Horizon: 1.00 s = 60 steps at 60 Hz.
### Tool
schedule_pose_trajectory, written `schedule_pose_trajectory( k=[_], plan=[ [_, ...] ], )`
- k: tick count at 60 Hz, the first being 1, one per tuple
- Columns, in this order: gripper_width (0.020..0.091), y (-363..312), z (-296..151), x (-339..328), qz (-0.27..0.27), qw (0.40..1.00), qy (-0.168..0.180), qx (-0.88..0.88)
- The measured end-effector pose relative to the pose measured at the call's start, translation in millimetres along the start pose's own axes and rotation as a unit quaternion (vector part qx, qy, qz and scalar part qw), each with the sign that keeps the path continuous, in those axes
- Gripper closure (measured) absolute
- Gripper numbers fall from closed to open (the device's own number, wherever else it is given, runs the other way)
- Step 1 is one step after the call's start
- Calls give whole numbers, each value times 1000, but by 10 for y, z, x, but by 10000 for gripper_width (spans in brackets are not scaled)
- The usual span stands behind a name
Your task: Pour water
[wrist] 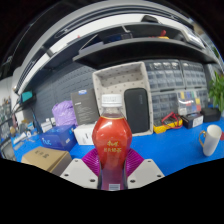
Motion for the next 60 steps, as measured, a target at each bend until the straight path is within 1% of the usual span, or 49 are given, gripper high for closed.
schedule_pose_trajectory(
  k=[9, 14, 19, 21, 22, 31, 37, 45, 56, 60],
  plan=[
    [813, 302, -113, -103, 6, 996, -16, 90],
    [813, 564, -280, -213, 15, 985, -9, 170],
    [812, 853, -430, -315, 21, 959, 9, 281],
    [799, 985, -479, -356, 27, 944, 18, 328],
    [811, 1017, -515, -373, 32, 935, 21, 352],
    [812, 1485, -672, -503, 34, 860, 47, 506],
    [813, 1661, -726, -522, 17, 804, 38, 593],
    [813, 1821, -744, -477, -10, 734, 14, 679],
    [812, 2014, -782, -523, -39, 637, 18, 770],
    [813, 2042, -814, -524, -46, 600, 7, 799]
  ],
)
Point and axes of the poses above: the point between the fingertips, and its own axes, seen from behind it with the camera up: y to the right, z down, x forward, the way the camera looks, the point moved 9 cm from there along -x, backward, against the way the camera looks, and after that the axes turned 4 degrees about -y, right-handed, at the moved point
